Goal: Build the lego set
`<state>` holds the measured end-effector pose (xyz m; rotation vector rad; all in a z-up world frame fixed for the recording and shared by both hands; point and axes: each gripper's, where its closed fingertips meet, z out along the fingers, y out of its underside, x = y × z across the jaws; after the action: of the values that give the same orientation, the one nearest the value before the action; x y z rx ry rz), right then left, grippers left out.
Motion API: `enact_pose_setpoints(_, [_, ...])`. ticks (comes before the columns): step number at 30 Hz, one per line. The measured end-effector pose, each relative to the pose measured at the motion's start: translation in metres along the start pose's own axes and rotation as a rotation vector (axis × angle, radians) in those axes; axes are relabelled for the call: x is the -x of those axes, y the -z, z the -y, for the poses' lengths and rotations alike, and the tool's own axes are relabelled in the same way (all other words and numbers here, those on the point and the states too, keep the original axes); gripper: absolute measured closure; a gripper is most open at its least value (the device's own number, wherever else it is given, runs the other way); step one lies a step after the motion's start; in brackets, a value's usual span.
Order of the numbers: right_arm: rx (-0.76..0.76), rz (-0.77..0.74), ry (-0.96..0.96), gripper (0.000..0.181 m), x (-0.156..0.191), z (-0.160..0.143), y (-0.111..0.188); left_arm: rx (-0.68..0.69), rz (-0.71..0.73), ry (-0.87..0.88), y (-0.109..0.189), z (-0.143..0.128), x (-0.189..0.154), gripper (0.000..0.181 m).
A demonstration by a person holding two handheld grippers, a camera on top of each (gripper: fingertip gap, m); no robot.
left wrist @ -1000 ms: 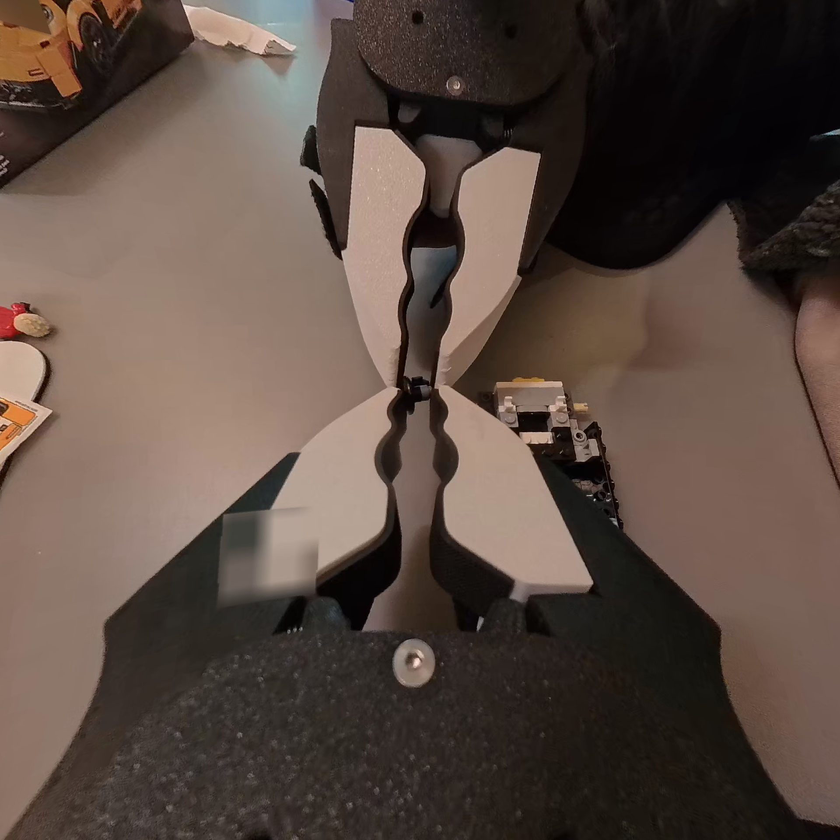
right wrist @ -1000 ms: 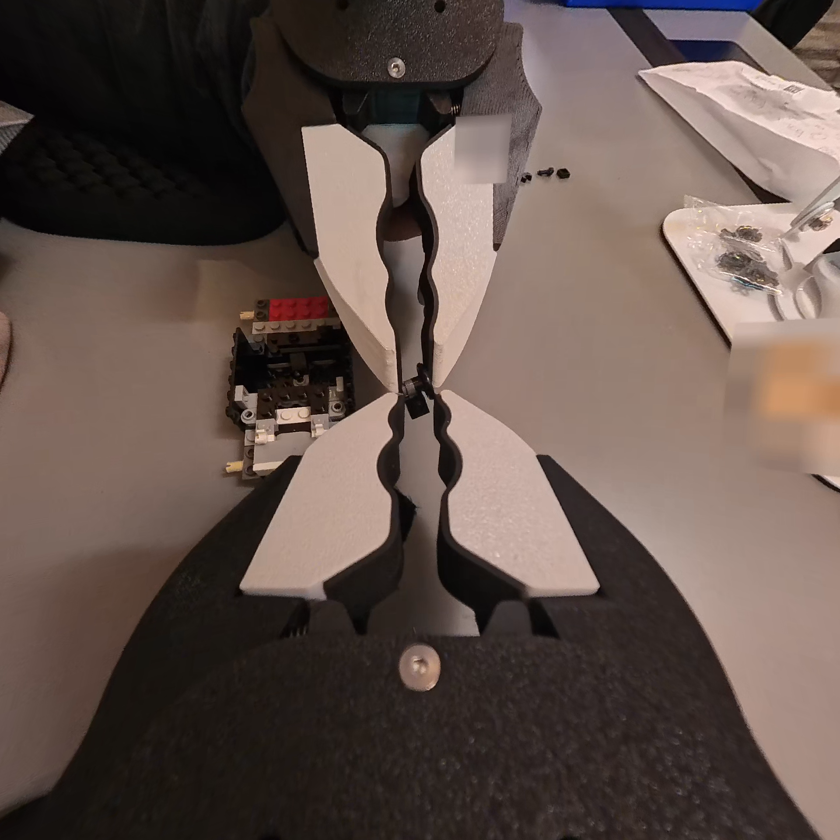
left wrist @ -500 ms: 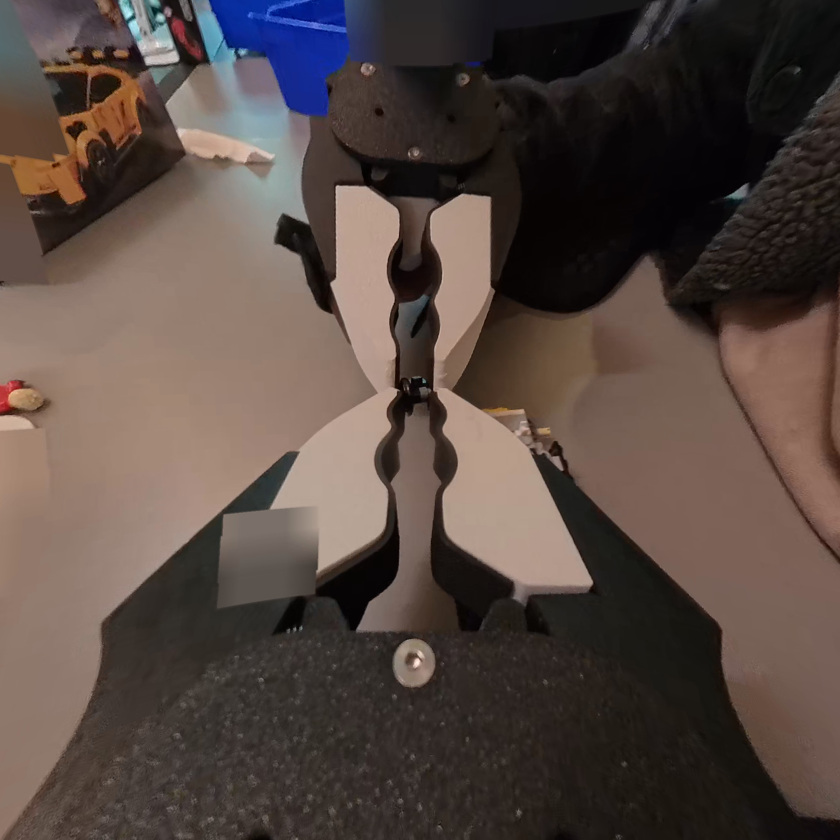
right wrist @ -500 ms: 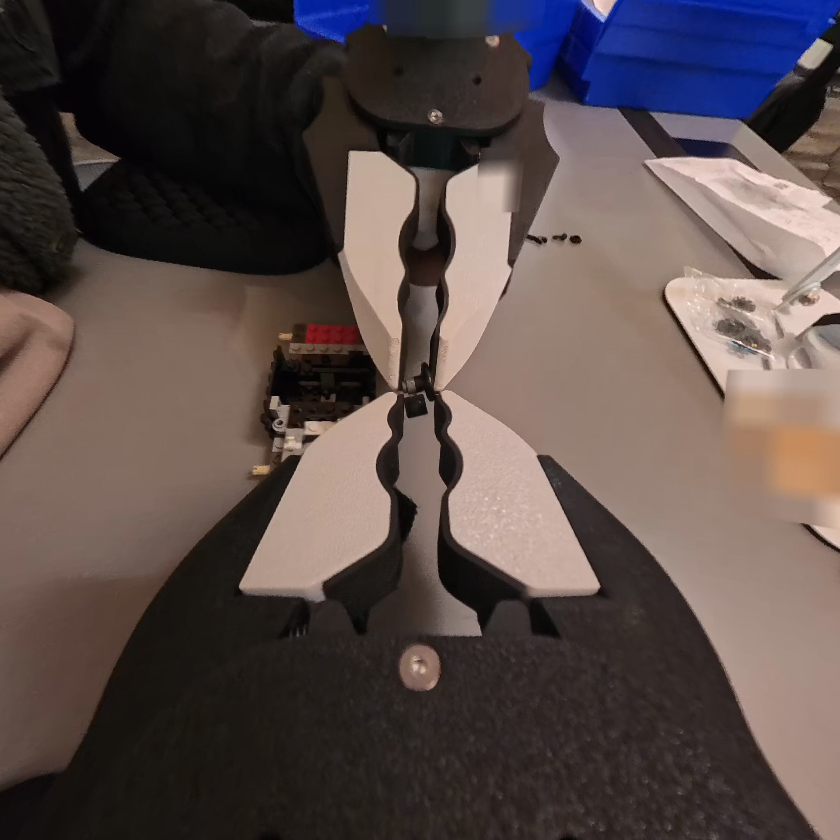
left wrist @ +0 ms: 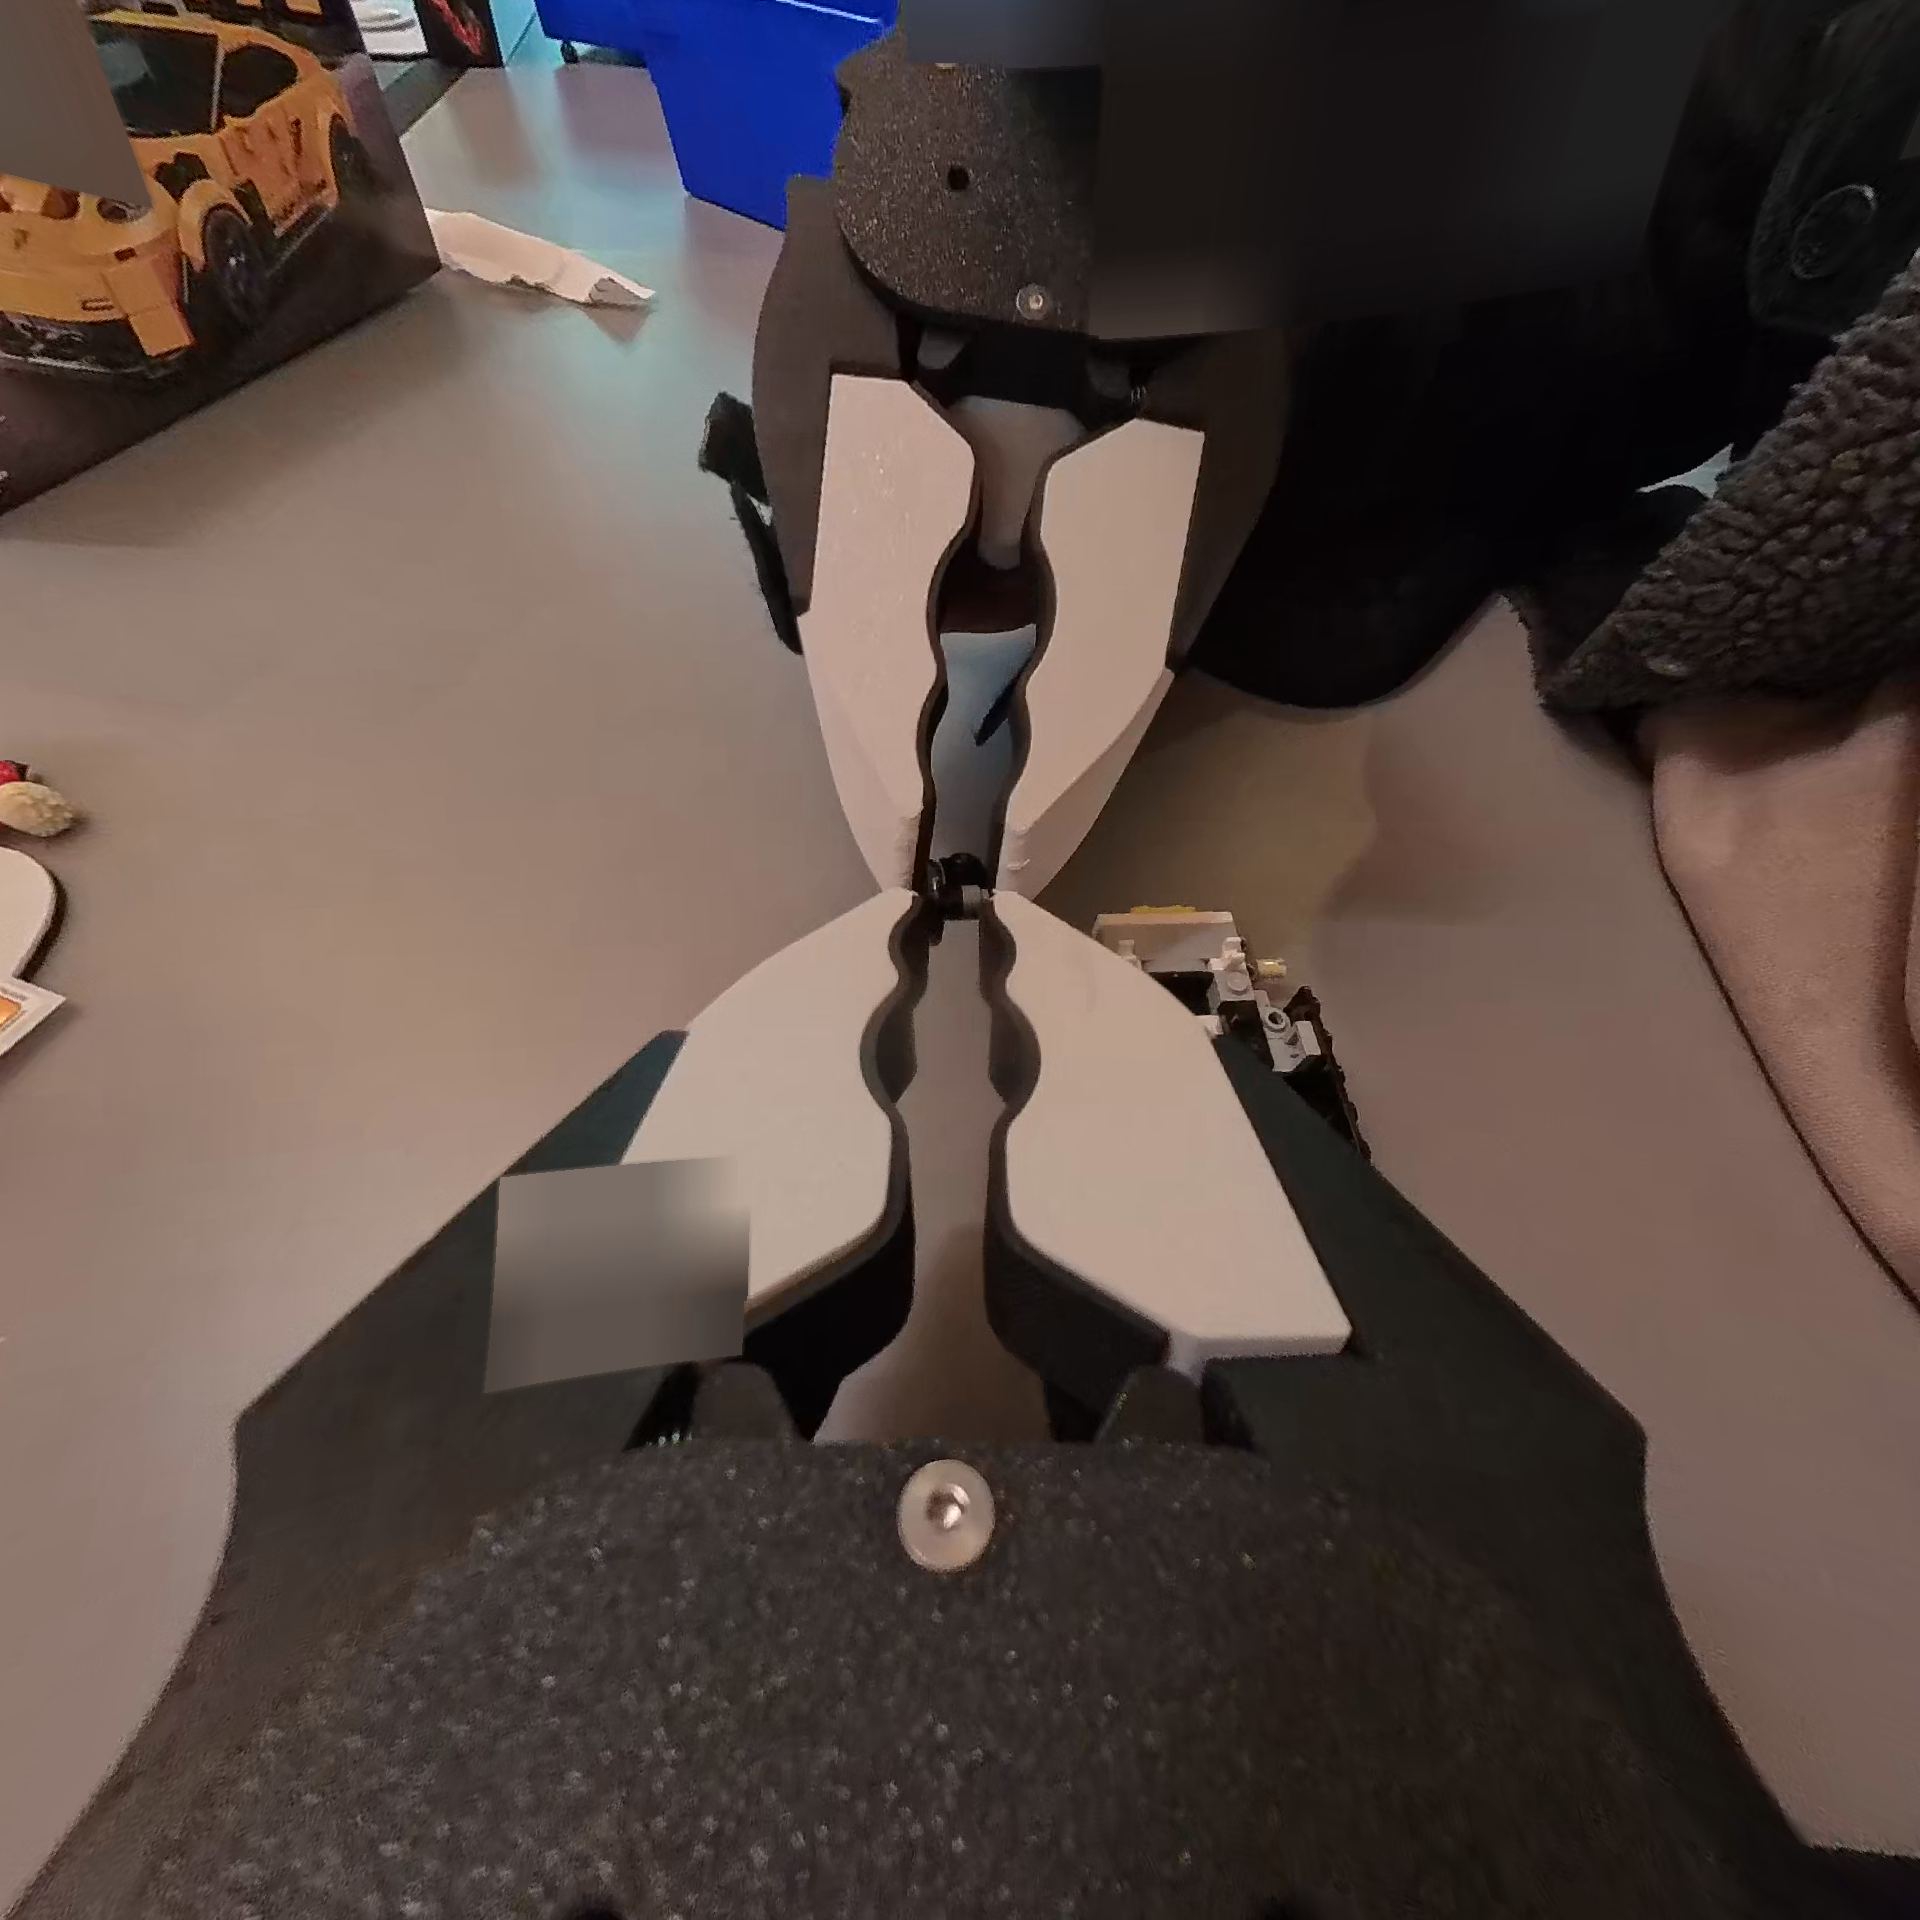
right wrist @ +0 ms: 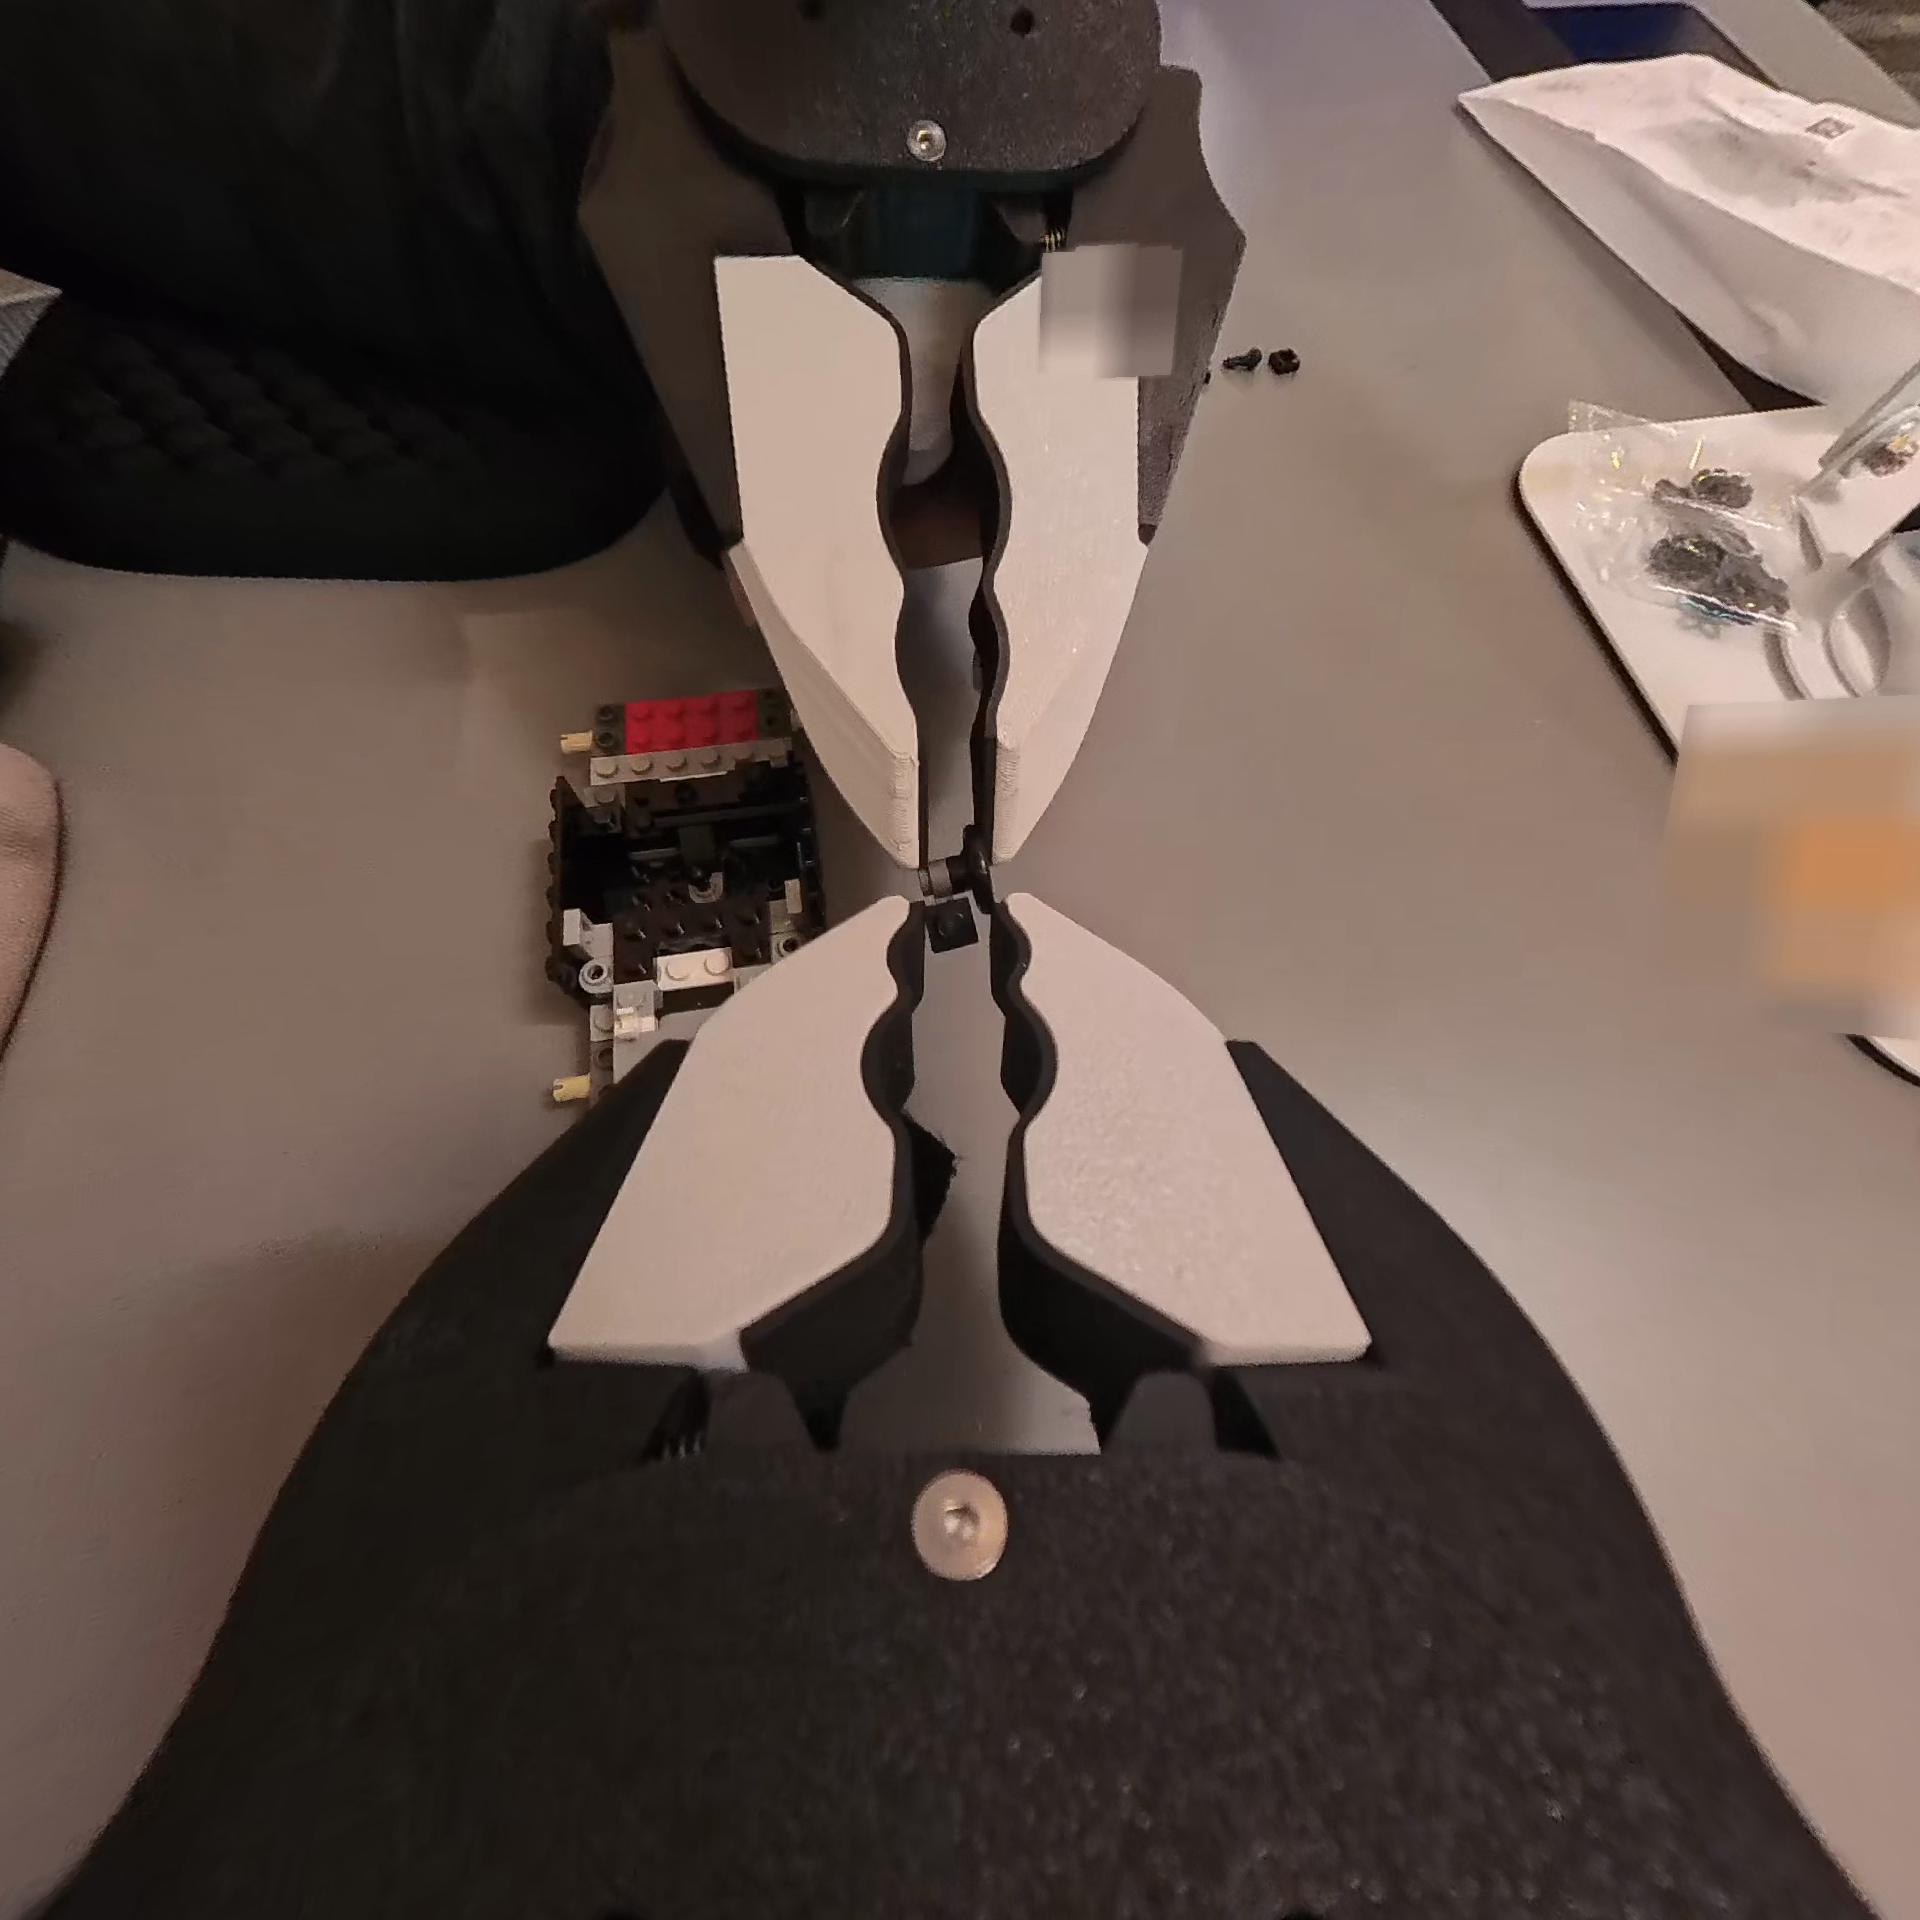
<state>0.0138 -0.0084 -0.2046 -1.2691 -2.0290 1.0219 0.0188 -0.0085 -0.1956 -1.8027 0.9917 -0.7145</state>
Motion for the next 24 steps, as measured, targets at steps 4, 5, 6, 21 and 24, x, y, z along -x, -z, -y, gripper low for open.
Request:
enact_pose_setpoints(4, [-0.053,0.044,-0.003,0.169,0.005,0.006,0.003,-0.036,-0.049,0.014,0.004,0.004,-0.005,0.173])
enact_pose_setpoints(5, [-0.067,0.071,-0.005,0.167,0.008,0.007,0.004,-0.043,-0.068,0.017,0.005,0.004,-0.007,0.173])
enact_pose_setpoints(6, [-0.082,0.106,-0.002,0.164,0.013,0.008,0.004,-0.048,-0.095,0.019,0.006,0.004,-0.009,0.173])
enact_pose_setpoints(21, [-0.11,0.097,0.027,0.181,0.021,0.018,0.001,-0.161,-0.232,0.133,0.022,0.01,-0.014,0.171])
enact_pose_setpoints(24, [-0.121,0.075,0.02,0.181,0.021,0.023,0.001,-0.136,-0.15,0.143,0.024,0.01,-0.004,0.176])
